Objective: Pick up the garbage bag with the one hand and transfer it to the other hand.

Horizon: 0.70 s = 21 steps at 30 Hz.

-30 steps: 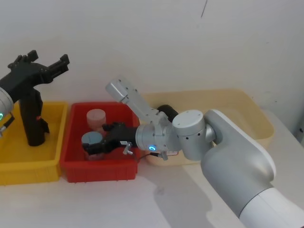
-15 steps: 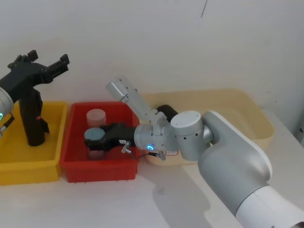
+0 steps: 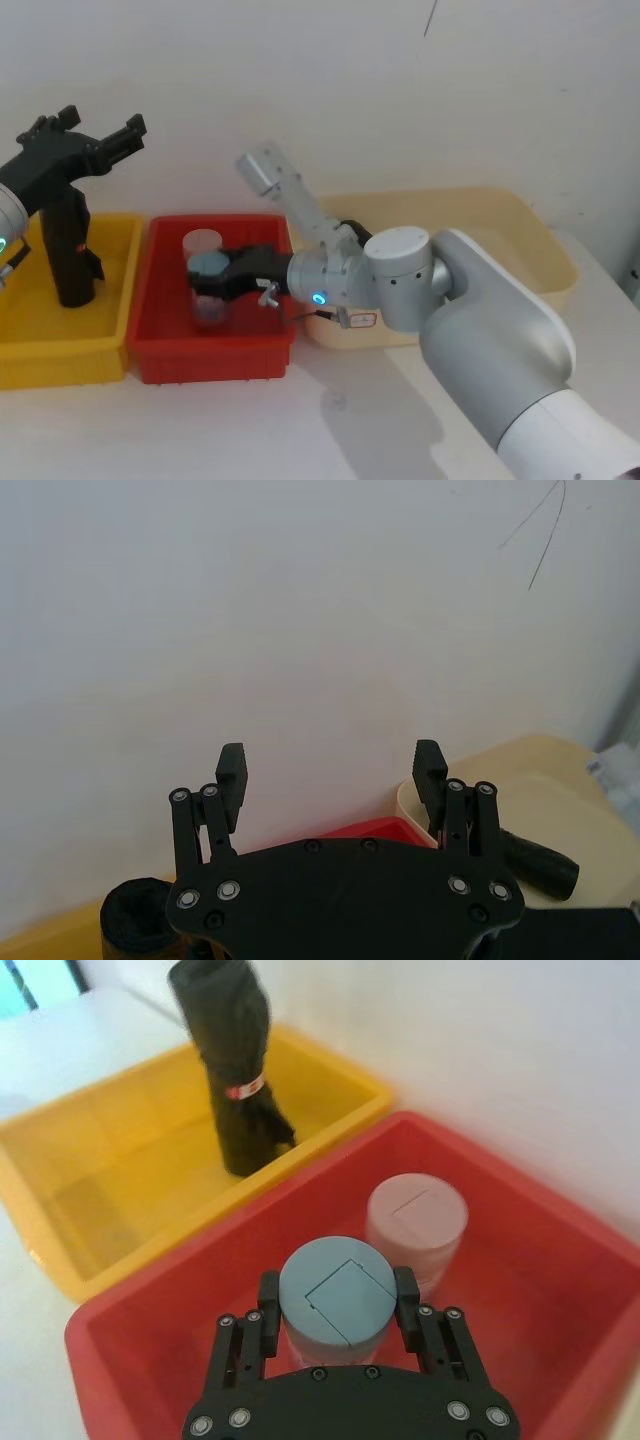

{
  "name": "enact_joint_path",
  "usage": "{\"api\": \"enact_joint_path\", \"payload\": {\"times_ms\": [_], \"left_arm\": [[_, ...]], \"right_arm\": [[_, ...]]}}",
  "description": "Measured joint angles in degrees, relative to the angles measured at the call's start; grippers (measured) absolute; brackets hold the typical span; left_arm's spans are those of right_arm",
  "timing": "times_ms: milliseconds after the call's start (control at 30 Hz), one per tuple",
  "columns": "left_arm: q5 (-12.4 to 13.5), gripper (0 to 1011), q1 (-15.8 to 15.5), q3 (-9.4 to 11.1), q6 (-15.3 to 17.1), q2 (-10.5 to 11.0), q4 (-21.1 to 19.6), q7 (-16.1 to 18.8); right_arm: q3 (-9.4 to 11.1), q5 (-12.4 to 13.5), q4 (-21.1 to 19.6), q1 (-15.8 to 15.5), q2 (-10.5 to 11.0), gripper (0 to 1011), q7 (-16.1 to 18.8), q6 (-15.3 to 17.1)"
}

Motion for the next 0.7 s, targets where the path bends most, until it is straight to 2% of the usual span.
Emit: {"api": "enact_joint_path", "payload": {"times_ms": [233, 533, 567, 700], "left_arm": [[0.0, 1002, 0.0, 0.0, 0.0, 0.0, 0.0, 0.0], [0.0, 1001, 0.0, 0.0, 0.0, 0.0, 0.0, 0.0], [0.0, 1001, 0.0, 0.0, 0.0, 0.0, 0.0, 0.0], [0.0, 1001, 0.0, 0.0, 0.0, 0.0, 0.0, 0.0]], "right_arm": [[3.02, 1.94, -3.91, -1.0, 1.05, 650, -2.51, 1.58], [9.65, 5.52, -11.77, -2.68, 4.65, 650, -5.17, 3.41], [9.65, 5.52, -11.77, -2.68, 4.65, 650, -5.17, 3.41], [12.83, 7.27, -14.81, -3.4, 6.5, 650, -6.05, 3.89]]}}
